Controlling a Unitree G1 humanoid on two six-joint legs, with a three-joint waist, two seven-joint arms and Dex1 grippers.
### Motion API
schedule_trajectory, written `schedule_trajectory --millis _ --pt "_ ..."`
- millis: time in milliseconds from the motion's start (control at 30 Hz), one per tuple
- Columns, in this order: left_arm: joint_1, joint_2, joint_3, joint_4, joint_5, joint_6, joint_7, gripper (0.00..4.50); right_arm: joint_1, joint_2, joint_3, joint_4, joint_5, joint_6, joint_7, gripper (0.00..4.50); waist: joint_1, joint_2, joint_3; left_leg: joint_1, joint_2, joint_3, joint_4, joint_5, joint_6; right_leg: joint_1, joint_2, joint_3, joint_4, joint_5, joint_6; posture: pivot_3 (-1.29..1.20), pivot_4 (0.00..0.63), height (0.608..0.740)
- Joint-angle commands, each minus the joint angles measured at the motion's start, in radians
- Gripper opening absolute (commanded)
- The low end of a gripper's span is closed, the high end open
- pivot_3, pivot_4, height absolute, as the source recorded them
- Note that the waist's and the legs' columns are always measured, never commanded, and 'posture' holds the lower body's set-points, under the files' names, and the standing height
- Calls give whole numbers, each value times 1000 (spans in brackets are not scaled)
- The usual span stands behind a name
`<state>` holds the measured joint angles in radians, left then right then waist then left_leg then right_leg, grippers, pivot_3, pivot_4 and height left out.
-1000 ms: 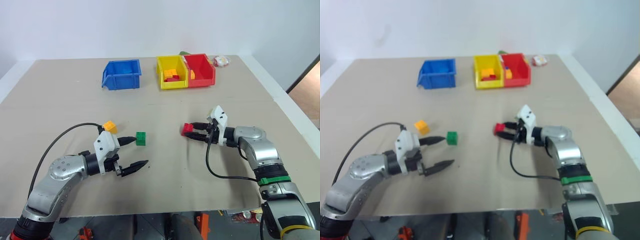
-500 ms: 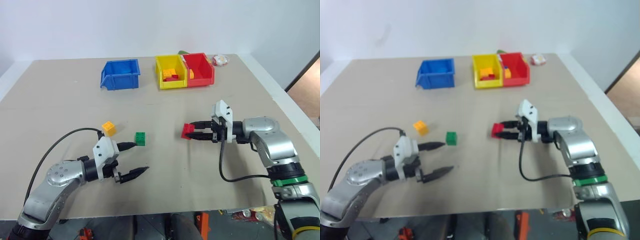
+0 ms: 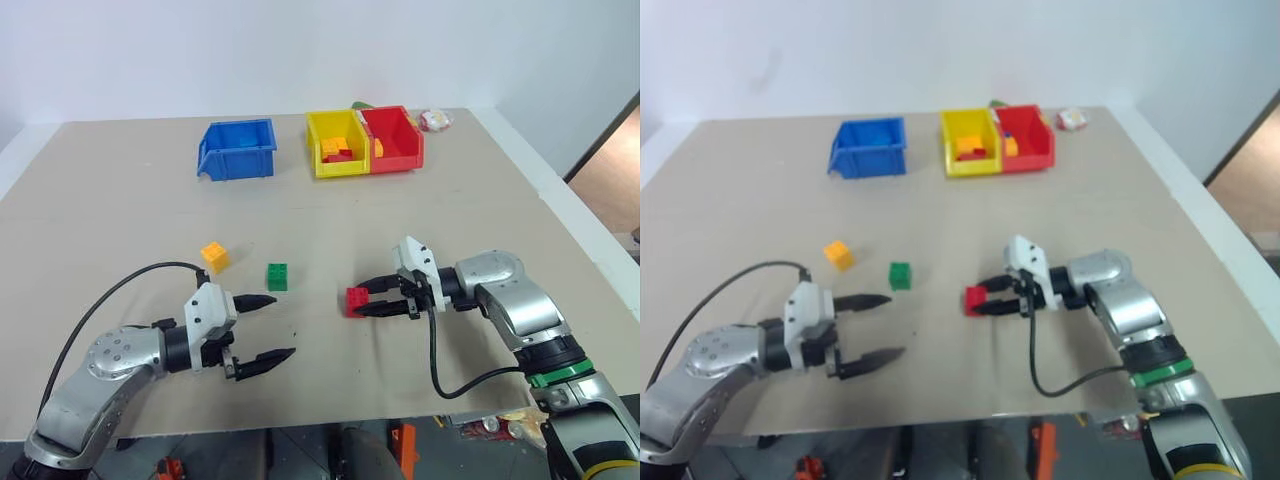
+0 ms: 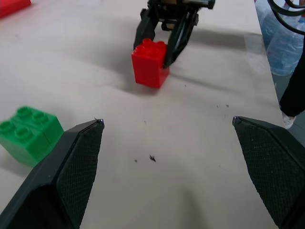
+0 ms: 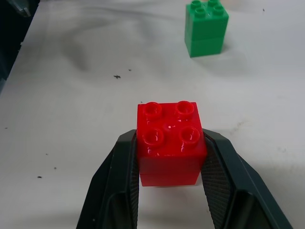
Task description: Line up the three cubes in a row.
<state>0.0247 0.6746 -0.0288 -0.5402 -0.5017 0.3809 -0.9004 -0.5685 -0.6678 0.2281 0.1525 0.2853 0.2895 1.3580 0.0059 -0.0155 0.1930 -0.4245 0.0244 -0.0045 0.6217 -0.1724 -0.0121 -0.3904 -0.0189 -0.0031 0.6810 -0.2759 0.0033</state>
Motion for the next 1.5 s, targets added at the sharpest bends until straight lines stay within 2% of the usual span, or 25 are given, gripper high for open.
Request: schedule_trajectory --millis 33,333,400,433,600,633,800,933,1067,1300,1500 --pt "11 14 32 -34 -7 -9 2 4500 -25 -9 -16 40 -11 -71 42 1222 0 0 0 0 0 0 0 0 0 0 0 0 0 0 0 0 150 740" --pt "19 14 31 -36 -4 -15 9 4500 -44 4 -9 93 -31 -132 79 1222 0 0 0 0 1 1 0 0 0 0 1 1 0 1 0 0 150 740" --pt "23 13 31 -37 -5 -14 10 4500 -47 11 -15 100 -32 -152 76 2243 0 0 0 0 1 1 0 0 0 0 1 1 0 1 0 0 150 740" --pt "25 14 32 -37 -5 -15 10 4500 -49 10 -16 102 -34 -158 79 2467 0 0 0 0 2 1 0 0 0 0 1 1 0 1 0 0 150 740" --pt "18 13 40 -21 -4 -4 31 4500 -48 -9 -39 77 -13 -141 90 4249 0 0 0 0 2 1 0 0 0 0 1 1 0 1 0 0 150 740" --pt "13 11 42 -15 -1 -3 41 4500 -46 -15 -49 66 -7 -142 89 4470 0 0 0 0 2 1 0 0 0 0 2 1 0 1 0 0 150 740" --pt "-21 -21 71 8 2 26 124 4500 -14 -38 -106 -47 52 -83 58 4470 1 0 0 0 2 1 0 0 0 -1 2 1 0 1 0 0 150 740" --pt "-40 -86 83 32 56 22 252 4500 32 -50 -170 -236 163 76 -7 4470 0 0 0 0 2 1 0 0 0 0 2 1 0 1 0 0 150 740" --pt "-25 -146 37 9 131 21 347 4500 79 -46 -202 -375 206 137 -85 4470 1 0 0 0 2 1 0 0 0 -1 2 2 0 2 1 0 150 740" --pt "-16 -271 -31 -6 214 71 502 4500 129 -51 -211 -440 180 117 -174 4470 1 -1 0 0 2 3 3 0 0 0 1 4 0 3 3 0 150 740" --pt "-47 -321 -55 12 246 101 550 4500 127 -41 -219 -453 203 119 -206 4470 1 -1 0 0 2 4 4 0 0 -1 4 5 0 5 3 0 150 740"
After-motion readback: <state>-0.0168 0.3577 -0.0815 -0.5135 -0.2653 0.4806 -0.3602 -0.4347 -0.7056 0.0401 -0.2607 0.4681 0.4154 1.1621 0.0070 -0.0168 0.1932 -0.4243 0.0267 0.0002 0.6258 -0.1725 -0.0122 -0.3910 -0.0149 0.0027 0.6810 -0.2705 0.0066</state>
